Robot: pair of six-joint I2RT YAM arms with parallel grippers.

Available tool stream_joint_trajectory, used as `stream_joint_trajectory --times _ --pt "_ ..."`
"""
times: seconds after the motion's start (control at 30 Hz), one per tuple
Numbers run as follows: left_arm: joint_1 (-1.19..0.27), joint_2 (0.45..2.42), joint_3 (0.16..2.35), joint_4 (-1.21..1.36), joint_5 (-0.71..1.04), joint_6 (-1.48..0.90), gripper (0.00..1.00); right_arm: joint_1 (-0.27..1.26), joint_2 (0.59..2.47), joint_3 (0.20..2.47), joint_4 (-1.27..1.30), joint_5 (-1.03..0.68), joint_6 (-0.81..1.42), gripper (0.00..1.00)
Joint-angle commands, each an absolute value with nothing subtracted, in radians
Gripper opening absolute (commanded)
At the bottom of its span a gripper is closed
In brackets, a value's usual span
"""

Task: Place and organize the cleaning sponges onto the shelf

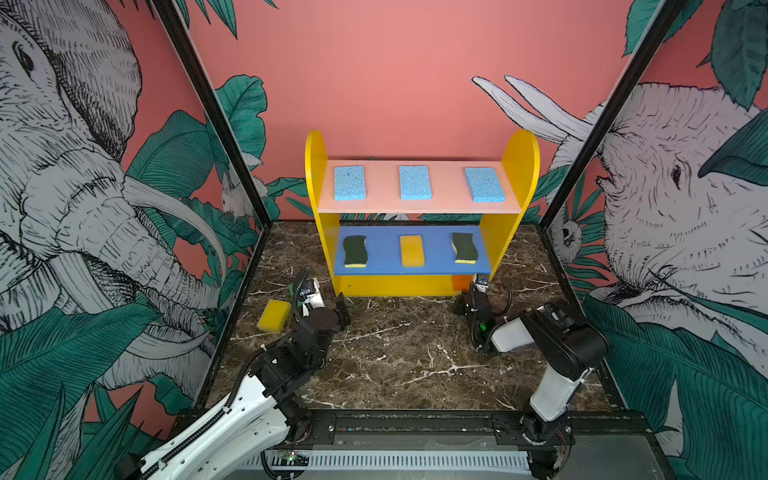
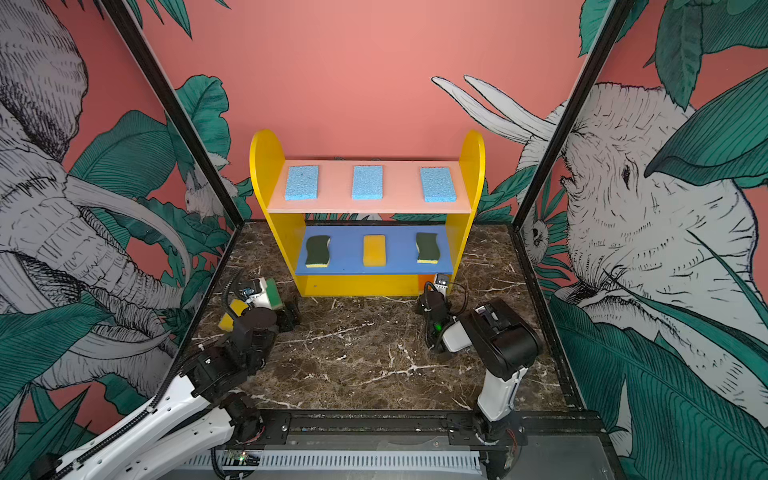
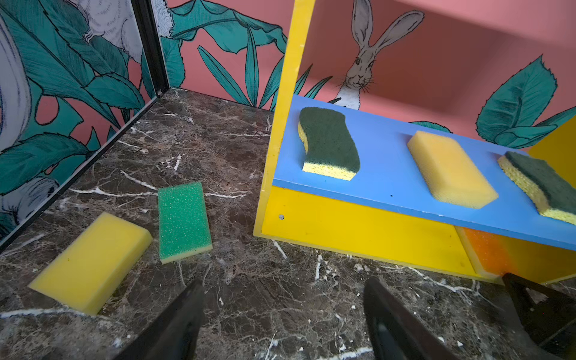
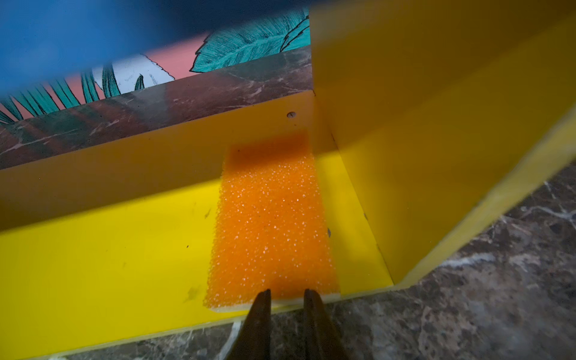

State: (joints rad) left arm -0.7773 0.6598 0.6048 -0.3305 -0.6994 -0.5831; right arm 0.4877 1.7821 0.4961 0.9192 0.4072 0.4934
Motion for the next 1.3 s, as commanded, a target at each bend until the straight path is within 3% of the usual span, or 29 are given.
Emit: stream_joint_trajectory --times 0.0,1.27 --pt "-0.777 0.653 0.604 -0.33 -0.724 -0.593 0.81 0.478 1.808 0.523 0.936 0.411 0.466 0.22" --pt "-0.777 0.66 0.601 -0.349 -0.716 -0.617 0.81 0.49 1.81 0.569 0.914 0.374 0.39 0.22"
